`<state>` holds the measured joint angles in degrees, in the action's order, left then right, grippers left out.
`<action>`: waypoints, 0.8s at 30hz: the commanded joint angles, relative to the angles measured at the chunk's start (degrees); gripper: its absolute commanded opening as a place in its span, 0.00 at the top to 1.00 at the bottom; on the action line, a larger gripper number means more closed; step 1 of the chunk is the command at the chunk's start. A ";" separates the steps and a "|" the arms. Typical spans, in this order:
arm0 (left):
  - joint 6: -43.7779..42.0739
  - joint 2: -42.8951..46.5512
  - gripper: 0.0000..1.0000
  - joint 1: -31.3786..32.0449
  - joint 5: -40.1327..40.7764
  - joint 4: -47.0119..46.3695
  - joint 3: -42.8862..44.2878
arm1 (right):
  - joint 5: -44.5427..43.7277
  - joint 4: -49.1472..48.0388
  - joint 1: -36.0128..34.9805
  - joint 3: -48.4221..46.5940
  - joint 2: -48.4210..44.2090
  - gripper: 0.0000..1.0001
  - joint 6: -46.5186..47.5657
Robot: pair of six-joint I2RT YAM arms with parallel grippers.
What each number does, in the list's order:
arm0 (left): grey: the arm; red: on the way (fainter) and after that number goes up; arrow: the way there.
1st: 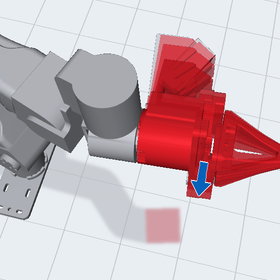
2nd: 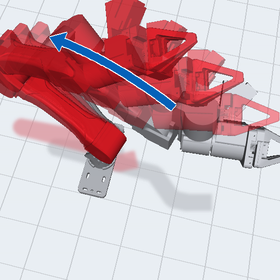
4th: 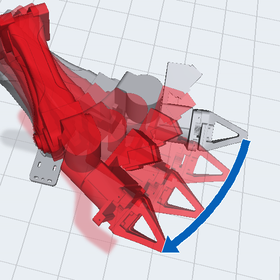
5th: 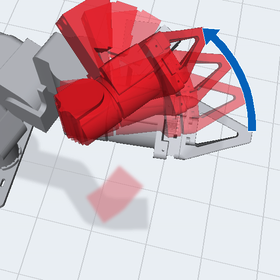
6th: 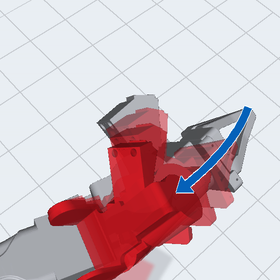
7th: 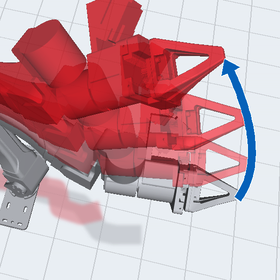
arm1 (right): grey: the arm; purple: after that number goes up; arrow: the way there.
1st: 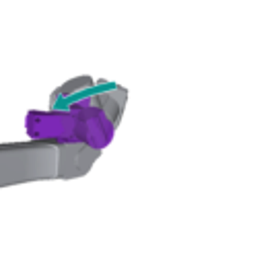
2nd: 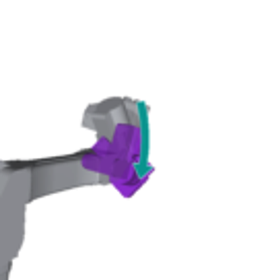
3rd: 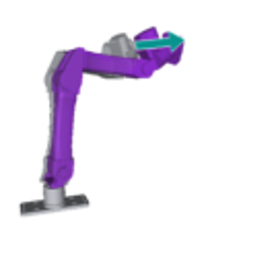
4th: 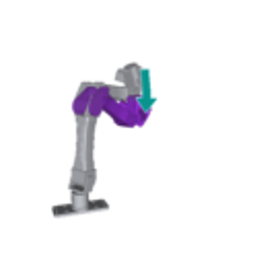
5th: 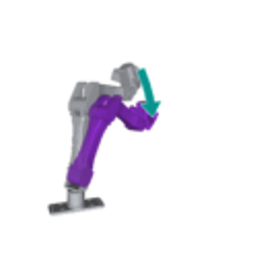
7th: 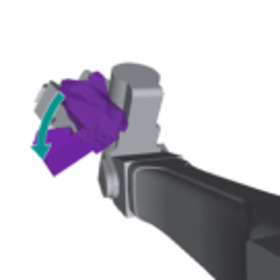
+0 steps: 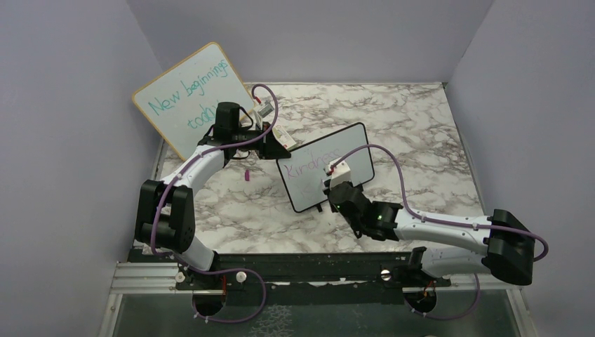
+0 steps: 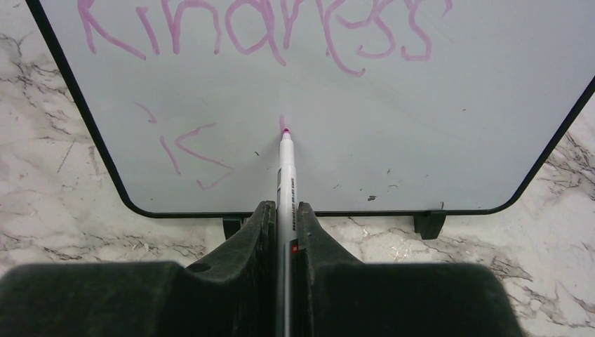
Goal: Write a sentence on the whiteboard
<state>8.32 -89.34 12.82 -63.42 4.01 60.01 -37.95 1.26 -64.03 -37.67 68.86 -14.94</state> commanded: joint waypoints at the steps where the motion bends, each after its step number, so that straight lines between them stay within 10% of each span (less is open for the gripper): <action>1: -1.26 -1.76 1.00 0.52 3.47 4.08 -0.89 | -0.35 -1.34 0.22 -1.64 -1.27 1.00 0.39; 24: -1.29 -1.64 1.00 0.50 3.48 4.07 -0.95 | -3.79 -1.70 1.18 -1.85 0.52 1.00 0.98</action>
<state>8.32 -89.34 12.82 -63.42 4.01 60.01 -38.37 0.64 -63.61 -38.37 69.65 -13.85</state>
